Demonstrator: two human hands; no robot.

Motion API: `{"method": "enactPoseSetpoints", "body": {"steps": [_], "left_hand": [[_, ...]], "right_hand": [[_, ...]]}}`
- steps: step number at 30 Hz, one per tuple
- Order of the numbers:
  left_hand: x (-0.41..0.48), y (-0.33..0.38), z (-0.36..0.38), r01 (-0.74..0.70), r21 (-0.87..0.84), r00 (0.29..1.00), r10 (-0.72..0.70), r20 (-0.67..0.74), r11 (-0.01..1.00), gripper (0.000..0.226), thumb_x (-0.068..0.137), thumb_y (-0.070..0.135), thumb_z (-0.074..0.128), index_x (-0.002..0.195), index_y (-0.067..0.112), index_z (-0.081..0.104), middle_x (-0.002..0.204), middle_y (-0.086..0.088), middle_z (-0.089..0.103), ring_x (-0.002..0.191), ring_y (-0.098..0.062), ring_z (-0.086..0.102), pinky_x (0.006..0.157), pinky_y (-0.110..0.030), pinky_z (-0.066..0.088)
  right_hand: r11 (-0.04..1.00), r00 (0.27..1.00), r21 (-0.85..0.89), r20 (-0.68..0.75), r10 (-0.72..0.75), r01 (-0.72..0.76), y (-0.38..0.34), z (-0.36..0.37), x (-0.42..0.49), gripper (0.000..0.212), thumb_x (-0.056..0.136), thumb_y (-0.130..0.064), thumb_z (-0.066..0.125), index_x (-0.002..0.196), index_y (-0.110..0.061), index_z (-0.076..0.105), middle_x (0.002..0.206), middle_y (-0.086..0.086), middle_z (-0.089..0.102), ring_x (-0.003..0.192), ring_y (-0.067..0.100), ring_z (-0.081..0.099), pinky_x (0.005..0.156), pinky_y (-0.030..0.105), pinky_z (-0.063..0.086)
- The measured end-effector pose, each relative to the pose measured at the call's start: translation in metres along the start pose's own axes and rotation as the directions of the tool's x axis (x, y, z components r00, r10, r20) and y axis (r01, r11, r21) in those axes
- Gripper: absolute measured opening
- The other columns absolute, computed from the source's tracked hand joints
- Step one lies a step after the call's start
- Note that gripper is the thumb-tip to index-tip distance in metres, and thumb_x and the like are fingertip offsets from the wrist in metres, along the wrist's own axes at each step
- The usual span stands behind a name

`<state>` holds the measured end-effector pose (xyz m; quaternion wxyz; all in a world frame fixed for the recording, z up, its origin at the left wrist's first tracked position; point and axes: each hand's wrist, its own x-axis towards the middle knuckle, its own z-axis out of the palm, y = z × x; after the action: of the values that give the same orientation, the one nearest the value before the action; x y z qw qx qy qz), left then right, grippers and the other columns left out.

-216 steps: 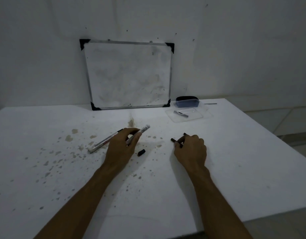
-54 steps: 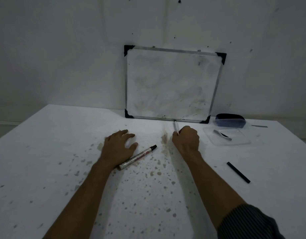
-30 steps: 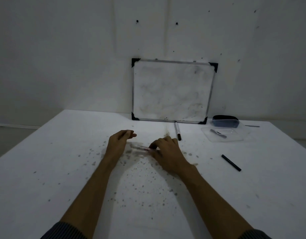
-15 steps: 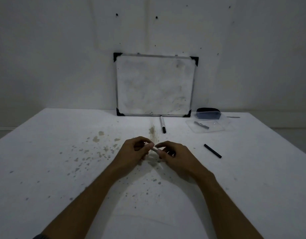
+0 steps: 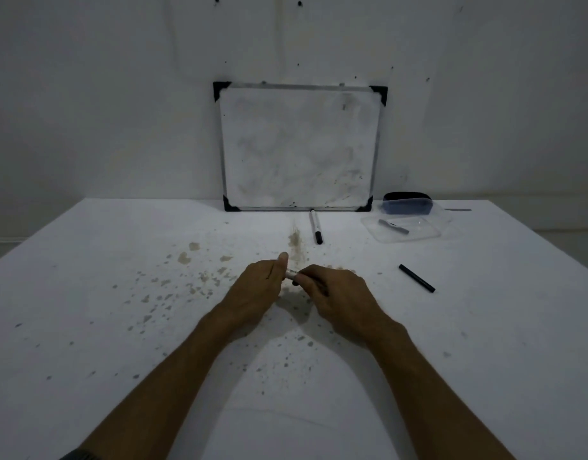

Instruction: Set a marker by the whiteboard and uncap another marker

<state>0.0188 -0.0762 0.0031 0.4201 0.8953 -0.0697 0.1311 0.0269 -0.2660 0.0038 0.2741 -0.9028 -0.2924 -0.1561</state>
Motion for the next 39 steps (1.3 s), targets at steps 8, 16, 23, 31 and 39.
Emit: {"method": "enactPoseSetpoints", "body": {"steps": [8, 16, 23, 31, 39], "left_hand": [[-0.011, -0.001, -0.008, -0.111, 0.097, 0.991, 0.103, 0.090, 0.989, 0.036, 0.111, 0.047, 0.027, 0.084, 0.034, 0.046, 0.063, 0.004, 0.053, 0.050, -0.007, 0.047, 0.052, -0.019, 0.039], [0.004, -0.003, -0.004, 0.071, 0.082, 0.990, -0.080, 0.116, 0.994, 0.045, 0.113, 0.030, 0.032, 0.075, 0.015, 0.050, 0.060, 0.004, 0.049, 0.050, -0.006, 0.043, 0.060, -0.031, 0.039], [-0.008, 0.003, -0.009, -0.132, 0.158, 0.991, 0.124, 0.056, 0.979, 0.036, 0.113, 0.030, 0.032, 0.080, 0.027, 0.045, 0.056, 0.009, 0.044, 0.049, -0.011, 0.042, 0.052, -0.026, 0.035], [0.006, 0.002, -0.005, 0.155, 0.104, 0.975, -0.169, 0.143, 0.982, 0.046, 0.112, 0.022, 0.036, 0.072, 0.012, 0.058, 0.062, -0.003, 0.058, 0.051, -0.010, 0.045, 0.051, -0.026, 0.035], [0.016, -0.014, -0.039, 0.319, 0.061, 0.947, -0.317, -0.044, 0.946, 0.045, 0.111, 0.022, 0.035, 0.067, 0.018, 0.045, 0.067, -0.003, 0.053, 0.061, -0.021, 0.049, 0.055, -0.029, 0.032]], "right_hand": [[0.952, 0.980, 0.266, 0.164, 0.110, -0.152, -0.004, -0.003, -0.002, 0.034, 0.105, -0.053, 0.044, 0.096, -0.038, 0.073, 0.076, -0.008, 0.070, 0.067, 0.012, 0.063, 0.062, 0.030, 0.051], [0.999, 1.000, -0.037, 0.005, -0.029, 0.029, -0.007, -0.003, -0.006, 0.039, 0.104, -0.053, 0.043, 0.110, -0.029, 0.073, 0.081, -0.010, 0.073, 0.056, 0.004, 0.054, 0.055, 0.013, 0.038], [0.926, 0.972, 0.326, 0.196, 0.129, -0.189, -0.010, -0.008, -0.002, 0.036, 0.103, -0.052, 0.049, 0.093, -0.031, 0.077, 0.070, -0.001, 0.069, 0.059, 0.020, 0.059, 0.058, 0.024, 0.044], [0.996, 1.000, 0.088, 0.019, 0.010, -0.012, -0.002, -0.002, -0.007, 0.049, 0.100, -0.064, 0.041, 0.111, -0.031, 0.076, 0.085, -0.015, 0.076, 0.067, 0.004, 0.065, 0.061, 0.016, 0.051], [0.994, 0.988, -0.102, -0.140, -0.062, 0.048, -0.006, 0.010, 0.000, 0.041, 0.103, -0.055, 0.044, 0.116, -0.028, 0.072, 0.086, -0.007, 0.077, 0.067, 0.011, 0.067, 0.058, 0.021, 0.044]]}}
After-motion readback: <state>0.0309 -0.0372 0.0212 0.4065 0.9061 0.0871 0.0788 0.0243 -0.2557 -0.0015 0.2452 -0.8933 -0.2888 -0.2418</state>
